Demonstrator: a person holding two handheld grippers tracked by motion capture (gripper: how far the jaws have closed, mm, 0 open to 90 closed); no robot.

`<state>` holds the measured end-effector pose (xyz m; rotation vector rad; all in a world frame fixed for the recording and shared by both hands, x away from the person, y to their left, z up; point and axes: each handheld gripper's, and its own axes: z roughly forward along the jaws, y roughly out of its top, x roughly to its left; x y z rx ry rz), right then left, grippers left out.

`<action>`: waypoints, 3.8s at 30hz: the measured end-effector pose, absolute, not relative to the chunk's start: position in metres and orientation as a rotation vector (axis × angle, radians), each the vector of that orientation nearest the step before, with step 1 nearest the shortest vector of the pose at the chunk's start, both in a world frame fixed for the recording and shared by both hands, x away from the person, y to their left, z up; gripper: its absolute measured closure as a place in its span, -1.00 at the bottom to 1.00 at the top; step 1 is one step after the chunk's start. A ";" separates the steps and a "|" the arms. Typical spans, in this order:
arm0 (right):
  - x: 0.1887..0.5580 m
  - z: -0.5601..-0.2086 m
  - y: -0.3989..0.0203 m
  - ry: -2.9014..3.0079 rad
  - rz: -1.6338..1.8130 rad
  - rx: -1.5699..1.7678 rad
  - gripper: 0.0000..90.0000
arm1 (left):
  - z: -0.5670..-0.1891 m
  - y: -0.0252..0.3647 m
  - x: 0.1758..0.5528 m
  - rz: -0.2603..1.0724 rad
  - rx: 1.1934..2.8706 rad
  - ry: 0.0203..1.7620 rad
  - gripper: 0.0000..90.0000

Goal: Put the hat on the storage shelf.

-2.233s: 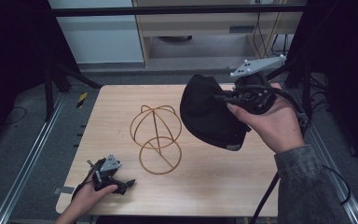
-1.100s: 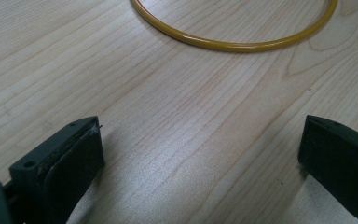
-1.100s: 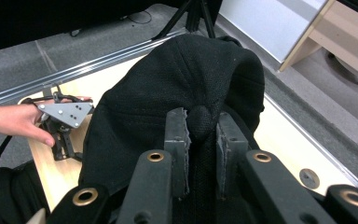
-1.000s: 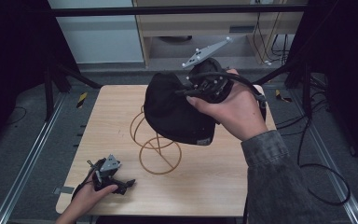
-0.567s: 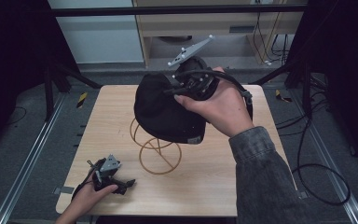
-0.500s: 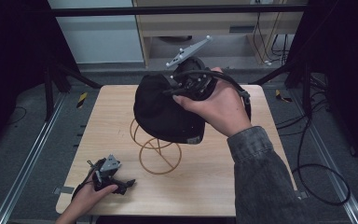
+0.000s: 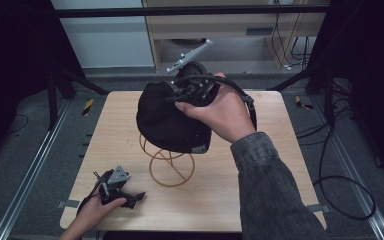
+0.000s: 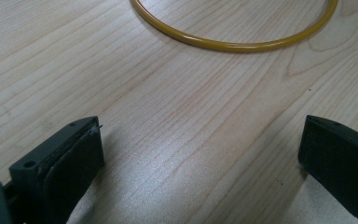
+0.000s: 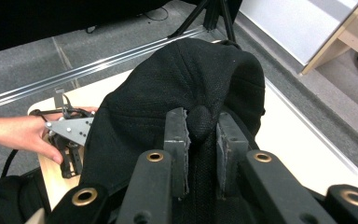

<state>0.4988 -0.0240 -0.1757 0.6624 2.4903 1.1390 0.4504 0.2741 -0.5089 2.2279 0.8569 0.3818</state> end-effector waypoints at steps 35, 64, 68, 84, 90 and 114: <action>0.516 -0.205 0.006 2.570 1.040 0.659 0.71 | -0.509 0.274 0.450 0.383 2.228 0.856 -1.00; 0.522 -0.219 0.019 2.612 0.974 0.679 0.68 | -0.509 0.274 0.450 0.382 2.227 0.858 -1.00; 0.524 -0.219 0.018 2.613 0.978 0.691 0.67 | -0.509 0.274 0.450 0.383 2.227 0.858 -1.00; 0.523 -0.217 0.015 2.608 1.015 0.684 0.57 | -0.509 0.273 0.451 0.381 2.229 0.854 -1.00; 0.519 -0.217 0.012 2.602 1.024 0.676 0.58 | -0.509 0.273 0.451 0.380 2.229 0.854 -1.00; 0.499 -0.222 -0.020 2.544 1.125 0.699 0.50 | -0.509 0.274 0.451 0.378 2.230 0.849 -1.00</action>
